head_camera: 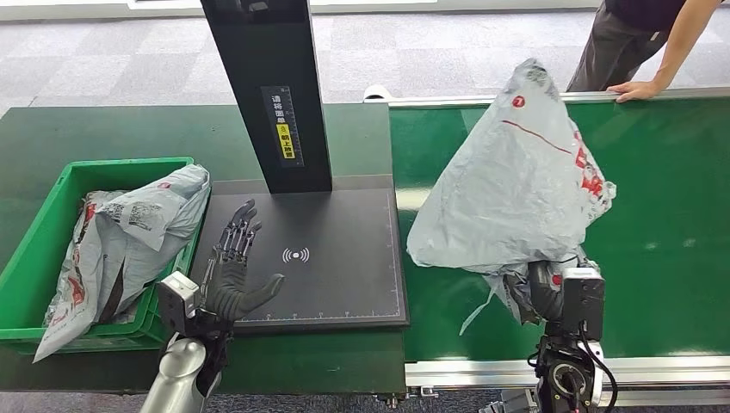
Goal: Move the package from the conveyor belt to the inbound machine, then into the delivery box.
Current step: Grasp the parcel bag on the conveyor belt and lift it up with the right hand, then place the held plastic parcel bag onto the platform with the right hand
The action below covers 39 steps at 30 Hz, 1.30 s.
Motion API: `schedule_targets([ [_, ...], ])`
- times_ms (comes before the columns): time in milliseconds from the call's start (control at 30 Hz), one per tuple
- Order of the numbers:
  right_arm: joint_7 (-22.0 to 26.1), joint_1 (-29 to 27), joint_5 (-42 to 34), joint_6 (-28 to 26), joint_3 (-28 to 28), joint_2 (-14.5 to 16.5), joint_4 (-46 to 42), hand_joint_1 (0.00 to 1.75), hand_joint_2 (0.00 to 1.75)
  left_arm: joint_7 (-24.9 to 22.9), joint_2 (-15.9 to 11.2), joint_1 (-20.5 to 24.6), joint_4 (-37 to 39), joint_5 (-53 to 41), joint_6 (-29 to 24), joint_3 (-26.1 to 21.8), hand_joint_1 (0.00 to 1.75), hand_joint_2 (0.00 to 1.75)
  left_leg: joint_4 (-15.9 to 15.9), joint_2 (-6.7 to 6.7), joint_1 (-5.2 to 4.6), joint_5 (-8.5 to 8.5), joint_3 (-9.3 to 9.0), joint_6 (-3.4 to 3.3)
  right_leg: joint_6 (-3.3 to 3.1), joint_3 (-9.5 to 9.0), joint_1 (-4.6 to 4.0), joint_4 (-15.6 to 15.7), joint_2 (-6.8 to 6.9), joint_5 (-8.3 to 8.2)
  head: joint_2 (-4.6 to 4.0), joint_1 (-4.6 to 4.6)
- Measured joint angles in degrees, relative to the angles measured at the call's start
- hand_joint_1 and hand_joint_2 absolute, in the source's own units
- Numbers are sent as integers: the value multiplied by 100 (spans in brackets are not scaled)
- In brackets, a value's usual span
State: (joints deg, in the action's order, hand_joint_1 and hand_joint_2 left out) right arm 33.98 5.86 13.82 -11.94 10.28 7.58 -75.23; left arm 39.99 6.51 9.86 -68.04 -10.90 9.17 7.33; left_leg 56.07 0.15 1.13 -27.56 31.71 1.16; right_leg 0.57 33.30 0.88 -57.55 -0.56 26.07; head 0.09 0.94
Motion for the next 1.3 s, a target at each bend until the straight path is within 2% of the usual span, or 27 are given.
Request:
schedule_targets([
  [133,192,-109,-283,-6,62,50,-381,175,175,7,0,0,0,50,-40,46,0,175,0,3,0,0,0,0,0,0,0,0,0,0,0,-1],
  [267,234,-169,-98,207,-40,58,-581,175,175,9,-3,-1,0,64,-102,75,0,175,-1,3,0,0,0,0,0,-2,0,0,0,0,0,-1],
  [433,96,-176,1030,193,-526,44,-622,175,175,9,-14,-2,-2,75,-111,94,0,175,-1,3,0,0,0,0,0,-2,-1,-1,0,0,0,0],
  [633,-349,-66,2944,-2,-1422,-17,-424,175,175,11,-44,-2,-5,76,-66,102,0,175,-2,2,1,0,2,0,-1,0,-1,-1,0,0,0,0],
  [800,-680,69,3704,165,-2112,-92,-114,175,175,13,-61,-2,-6,58,-19,103,0,175,-2,-3,1,1,4,0,-1,0,-1,-1,1,1,0,-1],
  [967,-842,164,4033,230,-2520,-144,125,175,175,14,-73,-2,-7,36,-8,102,0,175,-1,-3,1,1,5,0,-1,0,-1,-1,1,1,0,-1],
  [1300,-905,285,4055,249,-2825,-173,423,175,175,14,-70,0,-7,-50,56,102,0,175,-1,-2,1,1,5,0,-1,2,-1,-1,1,1,0,-1],
])
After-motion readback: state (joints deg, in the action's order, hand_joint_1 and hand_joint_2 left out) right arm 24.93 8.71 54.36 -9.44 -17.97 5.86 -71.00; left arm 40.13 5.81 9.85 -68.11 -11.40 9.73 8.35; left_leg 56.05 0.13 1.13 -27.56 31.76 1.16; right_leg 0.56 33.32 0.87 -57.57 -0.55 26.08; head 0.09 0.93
